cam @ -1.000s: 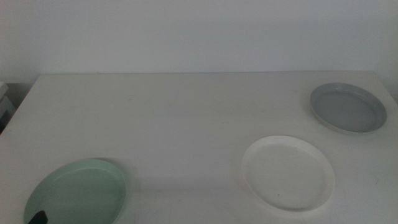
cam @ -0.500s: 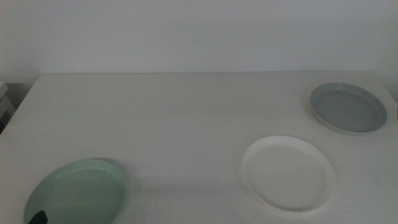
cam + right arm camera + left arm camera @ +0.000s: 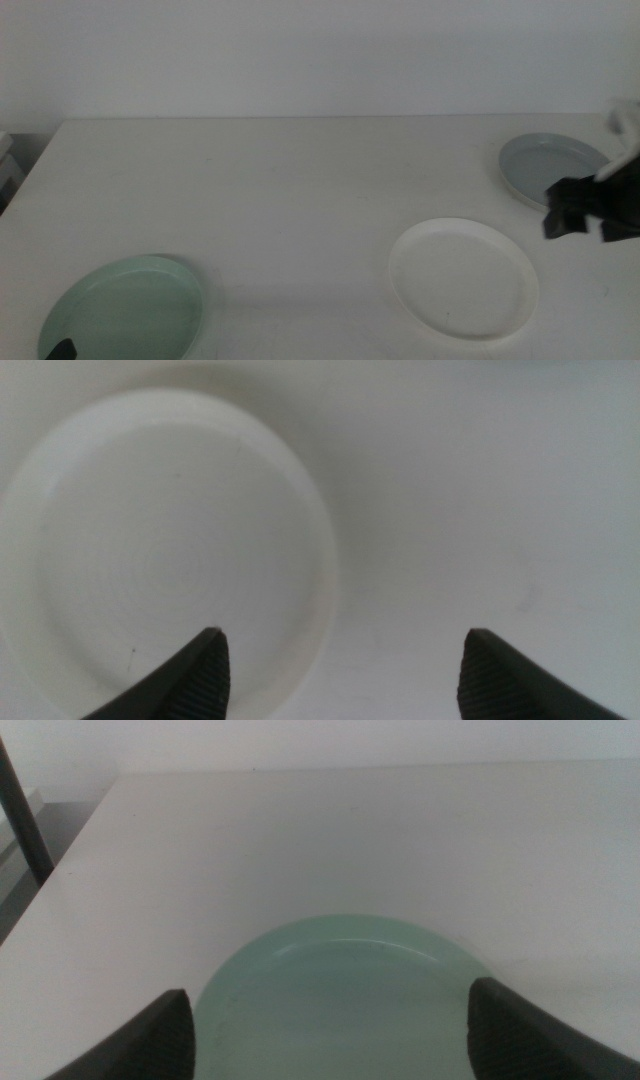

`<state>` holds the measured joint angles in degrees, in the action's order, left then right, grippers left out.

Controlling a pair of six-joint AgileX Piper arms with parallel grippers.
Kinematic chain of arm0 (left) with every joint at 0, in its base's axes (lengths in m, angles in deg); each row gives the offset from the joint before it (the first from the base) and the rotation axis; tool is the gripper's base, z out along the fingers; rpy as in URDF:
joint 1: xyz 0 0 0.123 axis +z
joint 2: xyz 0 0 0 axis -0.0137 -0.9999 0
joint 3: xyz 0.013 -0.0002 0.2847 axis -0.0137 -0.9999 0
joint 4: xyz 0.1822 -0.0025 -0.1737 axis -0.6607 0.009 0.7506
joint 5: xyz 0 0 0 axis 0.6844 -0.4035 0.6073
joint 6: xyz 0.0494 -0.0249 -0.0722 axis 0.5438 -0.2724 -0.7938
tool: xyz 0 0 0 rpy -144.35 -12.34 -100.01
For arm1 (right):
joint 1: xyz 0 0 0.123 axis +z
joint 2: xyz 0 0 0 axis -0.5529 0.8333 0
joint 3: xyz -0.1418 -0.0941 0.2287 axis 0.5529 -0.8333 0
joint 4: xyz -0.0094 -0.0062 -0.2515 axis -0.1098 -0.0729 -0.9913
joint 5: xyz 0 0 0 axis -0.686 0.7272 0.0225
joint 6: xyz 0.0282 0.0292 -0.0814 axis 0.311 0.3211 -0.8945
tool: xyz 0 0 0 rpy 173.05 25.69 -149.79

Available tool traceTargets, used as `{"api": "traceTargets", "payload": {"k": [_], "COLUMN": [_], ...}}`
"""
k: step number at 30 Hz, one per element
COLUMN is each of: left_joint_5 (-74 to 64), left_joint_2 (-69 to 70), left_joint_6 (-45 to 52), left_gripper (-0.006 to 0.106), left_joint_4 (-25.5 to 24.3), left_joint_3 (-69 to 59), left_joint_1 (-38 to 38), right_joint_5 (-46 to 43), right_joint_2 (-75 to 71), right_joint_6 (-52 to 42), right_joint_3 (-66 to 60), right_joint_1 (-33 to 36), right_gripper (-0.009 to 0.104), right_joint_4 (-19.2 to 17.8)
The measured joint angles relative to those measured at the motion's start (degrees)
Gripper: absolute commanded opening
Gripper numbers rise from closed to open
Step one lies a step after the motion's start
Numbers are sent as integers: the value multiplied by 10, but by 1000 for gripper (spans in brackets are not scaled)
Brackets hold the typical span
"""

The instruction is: Stack the three bowls on top of each other.

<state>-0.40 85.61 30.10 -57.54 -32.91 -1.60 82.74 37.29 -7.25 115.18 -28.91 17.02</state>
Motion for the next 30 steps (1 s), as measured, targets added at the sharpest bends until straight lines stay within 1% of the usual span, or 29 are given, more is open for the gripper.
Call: {"api": "traceTargets", "payload": {"k": [4,7,17,19,20,23,24,30], "left_joint_5": [0,0,0,0,0,0,0,0], "left_joint_2": [0,0,0,0,0,0,0,0], "left_joint_6": [0,0,0,0,0,0,0,0], "left_gripper": [102,102,102,102,102,102,102,102], "left_joint_4": [0,0,0,0,0,0,0,0], "left_joint_3": [0,0,0,0,0,0,0,0], "left_joint_1": [0,0,0,0,0,0,0,0], "right_joint_5": [-21,-38,-72,-79,-80,-84,-84,-72], "right_joint_2": [52,89,187,203,209,216,216,180], "right_joint_6": [0,0,0,0,0,0,0,20], "right_joint_3": [0,1,2,2,2,6,6,12], "right_joint_1": [24,36,40,40,40,40,40,46], "right_gripper": [54,50,35,30,25,3,-1,-1], "right_joint_4": [0,0,2,4,6,9,10,13]}}
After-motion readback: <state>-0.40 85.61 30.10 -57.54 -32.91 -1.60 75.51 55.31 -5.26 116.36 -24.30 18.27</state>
